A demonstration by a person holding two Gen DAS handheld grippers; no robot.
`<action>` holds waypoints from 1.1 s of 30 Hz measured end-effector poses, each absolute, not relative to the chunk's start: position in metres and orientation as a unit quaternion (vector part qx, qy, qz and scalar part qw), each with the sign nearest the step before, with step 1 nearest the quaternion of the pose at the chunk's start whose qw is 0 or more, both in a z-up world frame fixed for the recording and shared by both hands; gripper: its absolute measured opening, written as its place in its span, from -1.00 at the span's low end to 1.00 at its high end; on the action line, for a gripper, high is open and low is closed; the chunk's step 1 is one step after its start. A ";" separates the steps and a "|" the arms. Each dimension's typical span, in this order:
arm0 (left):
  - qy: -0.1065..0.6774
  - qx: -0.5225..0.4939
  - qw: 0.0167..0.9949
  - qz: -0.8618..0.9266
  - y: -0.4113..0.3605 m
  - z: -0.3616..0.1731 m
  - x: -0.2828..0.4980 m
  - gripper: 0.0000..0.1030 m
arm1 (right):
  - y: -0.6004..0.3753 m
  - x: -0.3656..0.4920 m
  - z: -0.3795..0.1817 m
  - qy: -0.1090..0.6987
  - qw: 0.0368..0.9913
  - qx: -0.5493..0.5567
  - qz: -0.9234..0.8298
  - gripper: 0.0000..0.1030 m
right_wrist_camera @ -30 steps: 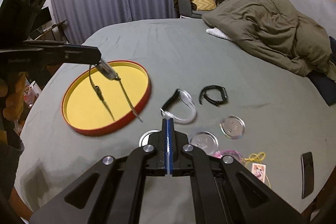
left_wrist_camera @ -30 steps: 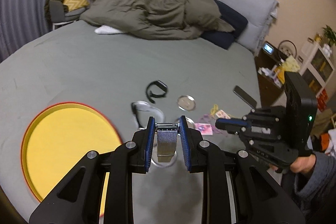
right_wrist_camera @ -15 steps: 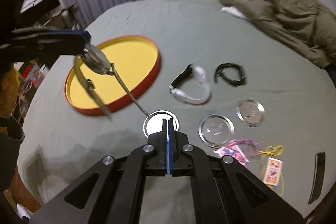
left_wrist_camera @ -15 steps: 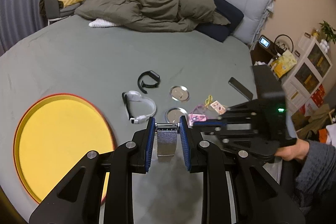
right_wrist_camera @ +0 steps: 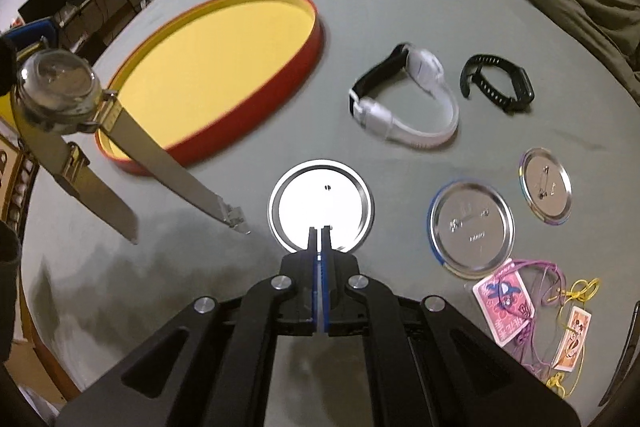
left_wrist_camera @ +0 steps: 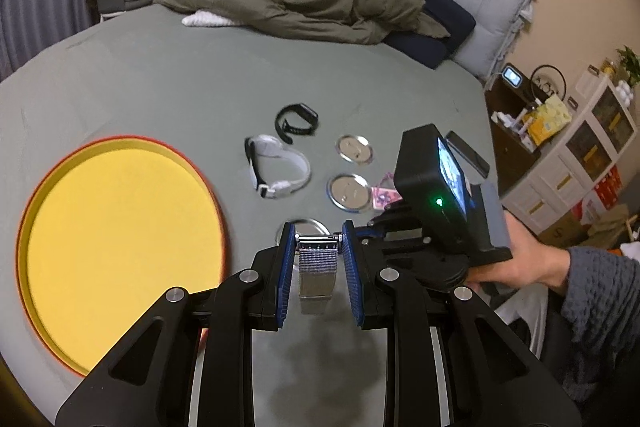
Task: Organize jewelry
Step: 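Carry the watch out of the tray while the right tool carries the badge onto the bed, then lower the watch onto the bed and open the left tool while the right tool releases the badge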
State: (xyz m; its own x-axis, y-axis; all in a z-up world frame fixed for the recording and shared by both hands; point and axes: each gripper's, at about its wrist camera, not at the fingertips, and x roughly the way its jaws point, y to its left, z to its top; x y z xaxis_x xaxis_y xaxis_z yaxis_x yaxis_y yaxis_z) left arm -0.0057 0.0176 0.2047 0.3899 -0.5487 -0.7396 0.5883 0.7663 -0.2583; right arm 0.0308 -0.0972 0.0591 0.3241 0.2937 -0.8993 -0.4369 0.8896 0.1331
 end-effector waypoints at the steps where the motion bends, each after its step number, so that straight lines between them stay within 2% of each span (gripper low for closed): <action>1: 0.437 0.023 0.832 -0.342 0.017 0.202 -0.007 -0.57 | -0.099 0.029 0.057 0.539 0.809 -0.067 0.223 -0.97; 8: 0.442 0.019 0.809 -0.386 -0.002 0.181 -0.025 -0.57 | -0.110 0.022 0.057 0.543 0.807 -0.064 0.223 -0.97; 17: 0.448 0.066 0.787 -0.418 -0.039 0.142 -0.050 -0.57 | -0.116 0.023 0.040 0.575 0.784 -0.083 0.219 -0.94; 19: 0.444 0.084 0.786 -0.422 -0.042 0.132 -0.060 -0.57 | -0.118 0.024 0.037 0.578 0.782 -0.083 0.218 -0.69; 20: 0.440 0.094 0.785 -0.425 -0.043 0.128 -0.065 -0.57 | -0.120 0.023 0.036 0.578 0.782 -0.082 0.219 -0.37; 21: 0.440 0.098 0.784 -0.427 -0.044 0.126 -0.066 -0.57 | -0.122 0.023 0.037 0.577 0.782 -0.080 0.220 -0.16; 33: 0.421 0.136 0.775 -0.451 -0.035 0.089 -0.086 -0.52 | -0.136 0.022 0.038 0.577 0.783 -0.084 0.216 -0.14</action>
State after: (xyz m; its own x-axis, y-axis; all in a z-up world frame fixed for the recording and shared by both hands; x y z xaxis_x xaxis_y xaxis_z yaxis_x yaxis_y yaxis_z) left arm -0.0864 -0.0347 0.0888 0.2377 -0.5854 -0.7751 0.8137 0.5558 -0.1702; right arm 0.0223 -0.1356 0.0379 0.2402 0.2423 -0.9400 -0.4354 0.8924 0.1188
